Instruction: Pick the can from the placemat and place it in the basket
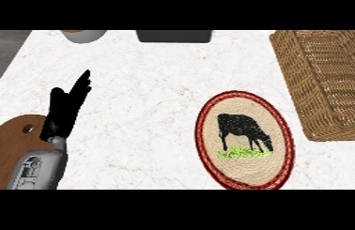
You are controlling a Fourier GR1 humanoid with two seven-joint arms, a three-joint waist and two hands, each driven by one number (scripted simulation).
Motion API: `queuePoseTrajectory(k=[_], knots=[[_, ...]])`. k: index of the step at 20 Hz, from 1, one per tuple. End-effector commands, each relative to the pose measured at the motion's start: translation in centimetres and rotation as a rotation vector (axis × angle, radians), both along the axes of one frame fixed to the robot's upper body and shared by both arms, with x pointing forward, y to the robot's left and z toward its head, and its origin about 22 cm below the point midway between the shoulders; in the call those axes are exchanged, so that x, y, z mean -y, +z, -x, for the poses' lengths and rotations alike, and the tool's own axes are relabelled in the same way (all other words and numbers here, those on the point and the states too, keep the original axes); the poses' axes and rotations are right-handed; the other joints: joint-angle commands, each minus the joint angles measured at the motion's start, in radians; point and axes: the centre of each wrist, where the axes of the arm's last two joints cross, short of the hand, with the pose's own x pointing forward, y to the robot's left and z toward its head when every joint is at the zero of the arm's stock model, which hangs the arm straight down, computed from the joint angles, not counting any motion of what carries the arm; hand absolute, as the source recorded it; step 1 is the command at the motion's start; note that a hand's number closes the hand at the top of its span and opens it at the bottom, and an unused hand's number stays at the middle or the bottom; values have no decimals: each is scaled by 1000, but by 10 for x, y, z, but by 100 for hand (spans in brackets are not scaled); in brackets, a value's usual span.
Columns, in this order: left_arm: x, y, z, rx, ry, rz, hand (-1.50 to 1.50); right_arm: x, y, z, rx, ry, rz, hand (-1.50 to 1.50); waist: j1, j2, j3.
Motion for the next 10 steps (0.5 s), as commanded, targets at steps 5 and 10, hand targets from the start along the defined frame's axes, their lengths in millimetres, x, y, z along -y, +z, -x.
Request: queuePoseTrajectory(k=[5, 10], knots=[[-9, -7, 5, 4, 7, 4, 0, 65, -28, 11, -8, 90, -43, 150, 0, -1, 0], [17, 6, -2, -17, -23, 23, 0, 71, -66, -2, -64, 77, -31, 150, 9, 1, 1]])
